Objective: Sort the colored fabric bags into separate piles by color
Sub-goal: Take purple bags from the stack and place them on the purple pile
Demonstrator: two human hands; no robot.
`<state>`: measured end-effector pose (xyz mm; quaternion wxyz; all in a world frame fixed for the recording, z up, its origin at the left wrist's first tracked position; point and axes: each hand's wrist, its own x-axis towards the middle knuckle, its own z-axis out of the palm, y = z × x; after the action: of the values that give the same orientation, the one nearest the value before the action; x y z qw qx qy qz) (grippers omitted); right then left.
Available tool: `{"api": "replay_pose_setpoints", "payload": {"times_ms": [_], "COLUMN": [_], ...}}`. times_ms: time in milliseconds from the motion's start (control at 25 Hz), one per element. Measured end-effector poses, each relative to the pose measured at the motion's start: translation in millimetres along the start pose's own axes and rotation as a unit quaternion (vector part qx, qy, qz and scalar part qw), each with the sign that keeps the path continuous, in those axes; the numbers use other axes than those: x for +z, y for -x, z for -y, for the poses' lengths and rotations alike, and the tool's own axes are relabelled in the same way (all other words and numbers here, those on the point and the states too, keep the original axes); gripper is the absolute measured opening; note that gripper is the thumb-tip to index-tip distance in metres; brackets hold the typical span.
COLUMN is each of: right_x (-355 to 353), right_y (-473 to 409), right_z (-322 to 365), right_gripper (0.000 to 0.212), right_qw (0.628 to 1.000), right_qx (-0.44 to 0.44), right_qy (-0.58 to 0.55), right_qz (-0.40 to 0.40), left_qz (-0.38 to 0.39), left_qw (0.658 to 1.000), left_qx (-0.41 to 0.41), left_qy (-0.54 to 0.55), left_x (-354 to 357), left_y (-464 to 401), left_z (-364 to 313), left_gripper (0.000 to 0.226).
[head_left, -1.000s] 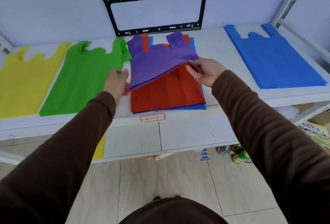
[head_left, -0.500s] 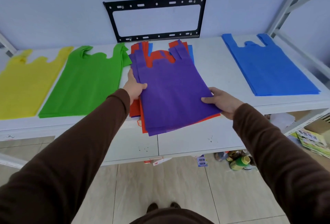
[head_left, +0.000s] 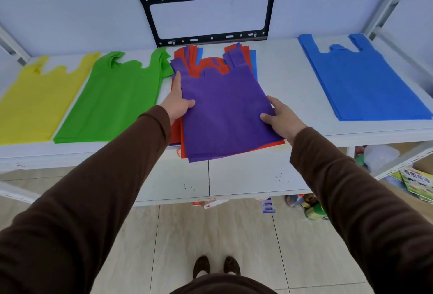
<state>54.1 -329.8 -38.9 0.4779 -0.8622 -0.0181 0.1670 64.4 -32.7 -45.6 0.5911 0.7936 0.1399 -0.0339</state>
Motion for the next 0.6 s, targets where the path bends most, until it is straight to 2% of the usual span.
{"api": "replay_pose_setpoints", "payload": {"times_ms": [120, 200, 240, 600], "right_x": [6, 14, 17, 20], "right_y": [-10, -14, -18, -30], "right_z": [-1, 1, 3, 3], "right_gripper": [0.050, 0.050, 0.051, 0.045], "right_qw": [0.997, 0.994, 0.993, 0.986], "right_qx": [-0.015, -0.027, -0.028, 0.027], "right_qy": [-0.040, -0.036, -0.038, -0.127], "right_qz": [-0.070, -0.100, -0.110, -0.107], "left_qz": [-0.060, -0.068, -0.067, 0.040], "left_qw": [0.996, 0.993, 0.994, 0.990], "left_qx": [-0.028, -0.064, -0.066, -0.052], "left_qy": [0.059, 0.074, 0.061, 0.126], "left_x": [-4, -5, -6, -17], "left_y": [-6, -2, -2, 12], "left_z": [-15, -25, -25, -17], "left_gripper": [0.086, 0.073, 0.074, 0.059]}}
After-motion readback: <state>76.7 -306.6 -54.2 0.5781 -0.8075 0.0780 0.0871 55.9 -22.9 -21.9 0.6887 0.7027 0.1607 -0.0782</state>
